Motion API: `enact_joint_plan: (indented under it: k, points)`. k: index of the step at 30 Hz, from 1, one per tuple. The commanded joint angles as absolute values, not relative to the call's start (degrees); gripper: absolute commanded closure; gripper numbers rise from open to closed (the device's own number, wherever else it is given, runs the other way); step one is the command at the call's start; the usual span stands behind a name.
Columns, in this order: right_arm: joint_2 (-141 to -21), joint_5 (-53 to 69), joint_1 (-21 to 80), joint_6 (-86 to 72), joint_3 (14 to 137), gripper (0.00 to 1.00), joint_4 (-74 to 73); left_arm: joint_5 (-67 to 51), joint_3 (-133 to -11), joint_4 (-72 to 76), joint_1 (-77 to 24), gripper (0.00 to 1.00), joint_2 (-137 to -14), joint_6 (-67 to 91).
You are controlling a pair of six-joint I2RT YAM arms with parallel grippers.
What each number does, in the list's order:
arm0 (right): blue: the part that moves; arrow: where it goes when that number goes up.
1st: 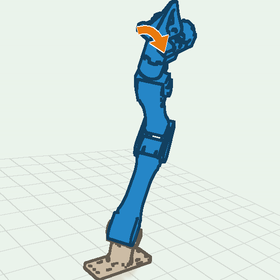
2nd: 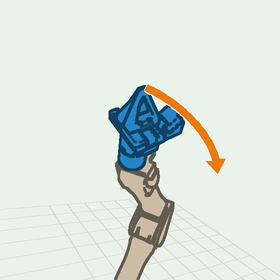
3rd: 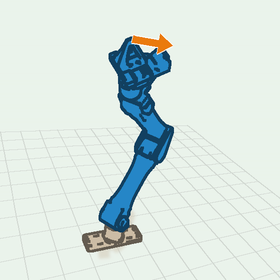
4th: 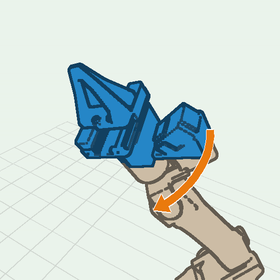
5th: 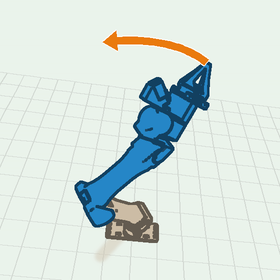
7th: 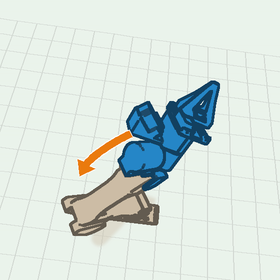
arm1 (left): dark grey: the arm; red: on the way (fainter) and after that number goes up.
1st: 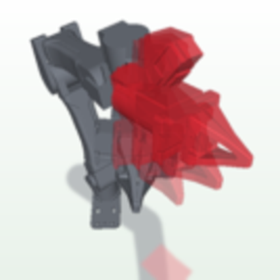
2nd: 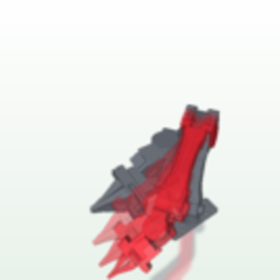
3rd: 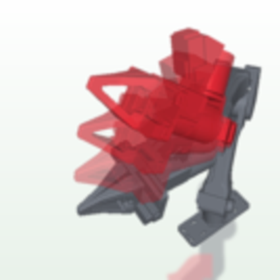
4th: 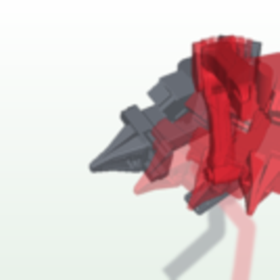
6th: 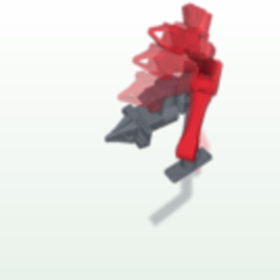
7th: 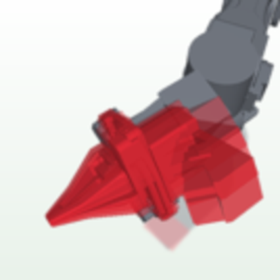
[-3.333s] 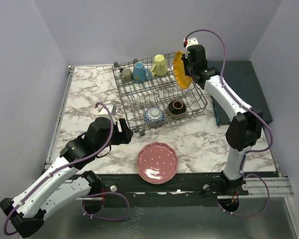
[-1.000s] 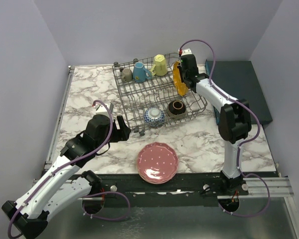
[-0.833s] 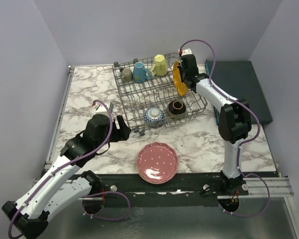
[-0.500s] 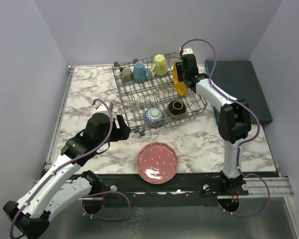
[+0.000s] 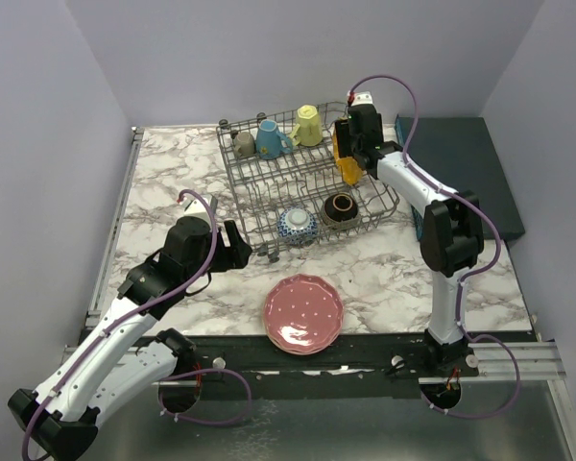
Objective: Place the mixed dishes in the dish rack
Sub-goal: Insert the plate into the dish rack.
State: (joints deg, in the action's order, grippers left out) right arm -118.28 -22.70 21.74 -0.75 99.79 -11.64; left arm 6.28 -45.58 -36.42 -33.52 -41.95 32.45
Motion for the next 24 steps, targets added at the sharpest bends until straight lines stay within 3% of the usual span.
enact_joint_plan:
  k: [1, 24]
  points:
    - [-115.5, -21.4, 21.5, -3.1, 101.7, 0.26, -12.3, 4.8, -44.8, -35.4, -33.1, 0.26, -41.7, 31.6]
    - [-96.8, -5.4, 21.5, -15.0, 96.3, 0.2, -17.9, 4.6, -44.8, -35.5, -33.0, 0.23, -42.3, 31.8]
